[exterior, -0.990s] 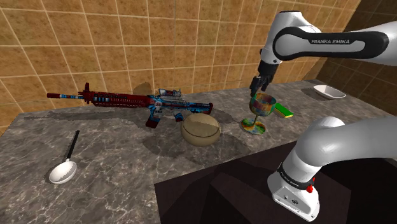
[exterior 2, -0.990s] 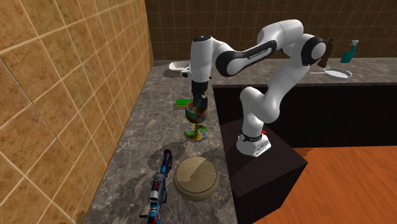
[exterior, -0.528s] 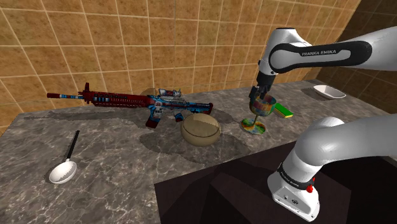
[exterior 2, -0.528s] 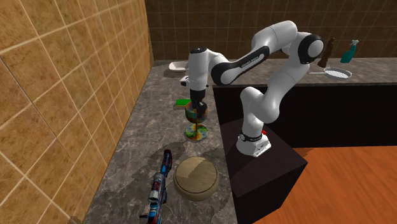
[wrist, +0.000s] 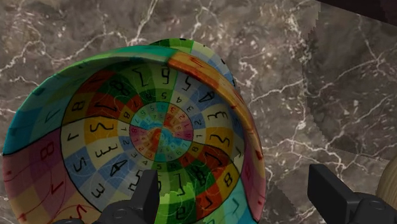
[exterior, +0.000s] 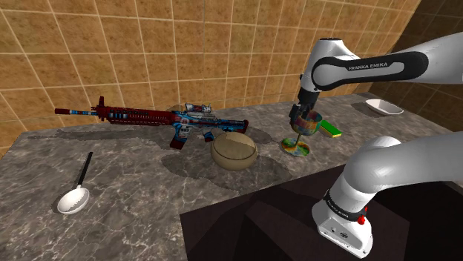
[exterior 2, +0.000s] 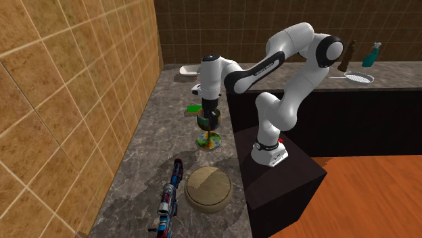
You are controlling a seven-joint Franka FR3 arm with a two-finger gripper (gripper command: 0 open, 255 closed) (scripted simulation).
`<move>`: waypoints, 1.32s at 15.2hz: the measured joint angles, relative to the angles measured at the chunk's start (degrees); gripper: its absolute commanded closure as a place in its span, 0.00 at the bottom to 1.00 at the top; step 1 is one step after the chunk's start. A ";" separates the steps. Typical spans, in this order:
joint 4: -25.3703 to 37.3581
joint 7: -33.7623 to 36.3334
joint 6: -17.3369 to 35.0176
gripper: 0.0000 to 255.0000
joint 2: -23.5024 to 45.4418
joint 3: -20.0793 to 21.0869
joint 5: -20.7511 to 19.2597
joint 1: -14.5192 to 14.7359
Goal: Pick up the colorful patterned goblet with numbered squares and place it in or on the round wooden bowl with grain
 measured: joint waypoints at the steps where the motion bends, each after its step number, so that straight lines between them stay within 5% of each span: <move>1: -0.01 0.00 0.02 0.00 0.01 0.00 0.00 0.00; 2: -0.01 0.00 0.02 1.00 0.01 -0.01 0.00 0.00; 12: 0.01 -0.01 0.06 1.00 -0.02 0.02 0.01 0.01; 20: 4.50 -0.22 -5.92 1.00 -1.41 0.80 0.79 0.28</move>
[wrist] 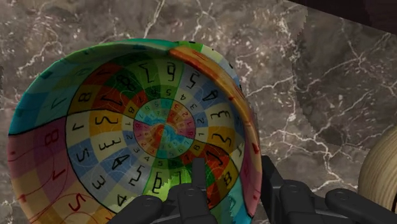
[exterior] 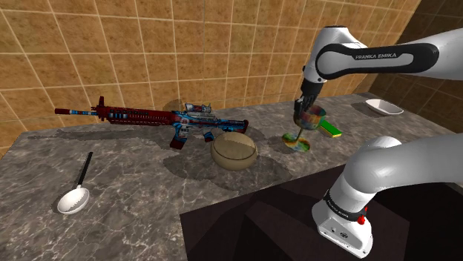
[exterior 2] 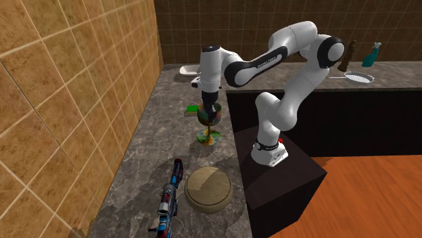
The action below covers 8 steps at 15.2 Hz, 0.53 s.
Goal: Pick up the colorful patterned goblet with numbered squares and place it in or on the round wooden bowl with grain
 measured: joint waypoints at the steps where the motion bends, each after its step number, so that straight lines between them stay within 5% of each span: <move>1: 0.64 -0.01 -0.69 1.00 -0.05 0.10 0.11 0.05; 8: 5.70 -0.25 -6.28 1.00 -0.59 0.80 0.80 0.33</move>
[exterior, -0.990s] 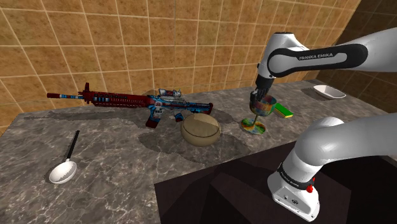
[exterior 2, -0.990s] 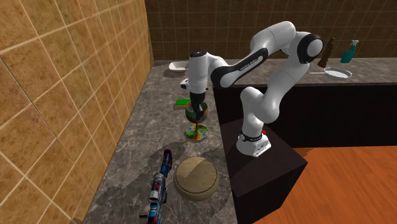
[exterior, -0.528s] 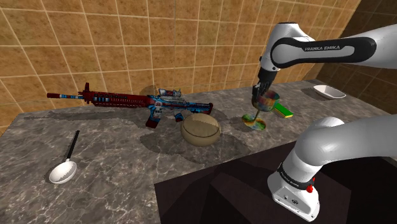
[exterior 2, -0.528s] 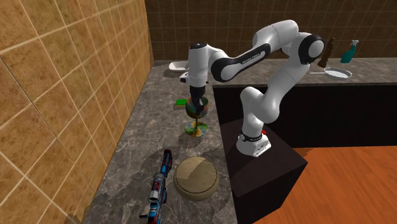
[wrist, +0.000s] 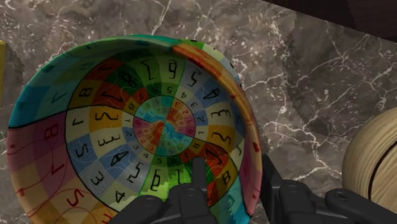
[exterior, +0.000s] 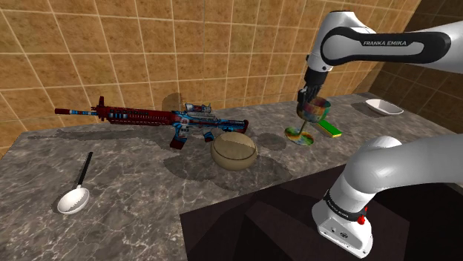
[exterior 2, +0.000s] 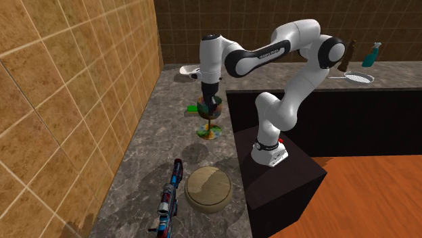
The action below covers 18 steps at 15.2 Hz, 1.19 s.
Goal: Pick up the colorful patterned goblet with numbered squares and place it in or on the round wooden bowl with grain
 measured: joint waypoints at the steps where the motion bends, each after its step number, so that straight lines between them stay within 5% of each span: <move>1: 0.68 0.05 -0.73 1.00 -0.05 0.16 0.13 0.07; 18: 14.47 0.11 -12.50 1.00 2.03 1.98 1.83 0.94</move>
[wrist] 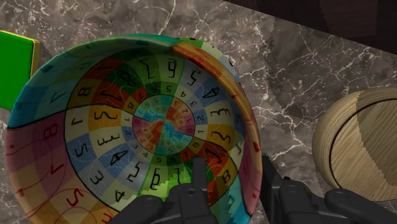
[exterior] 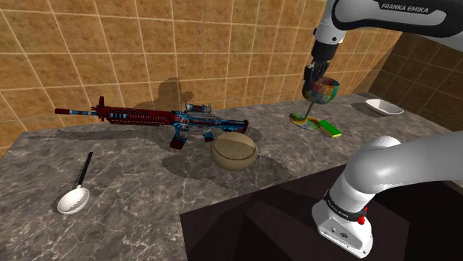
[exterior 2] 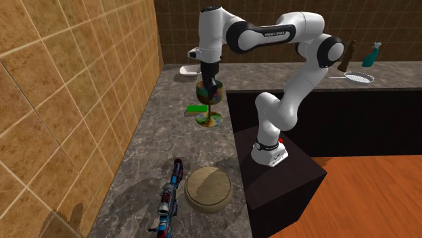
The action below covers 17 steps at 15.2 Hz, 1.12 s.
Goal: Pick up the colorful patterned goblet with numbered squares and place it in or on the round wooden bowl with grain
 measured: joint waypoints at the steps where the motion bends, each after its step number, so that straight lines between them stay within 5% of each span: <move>1: 0.45 0.87 -0.34 1.00 0.19 0.83 0.57 0.31; 17: 18.57 20.48 -2.97 1.00 16.16 17.52 9.74 6.28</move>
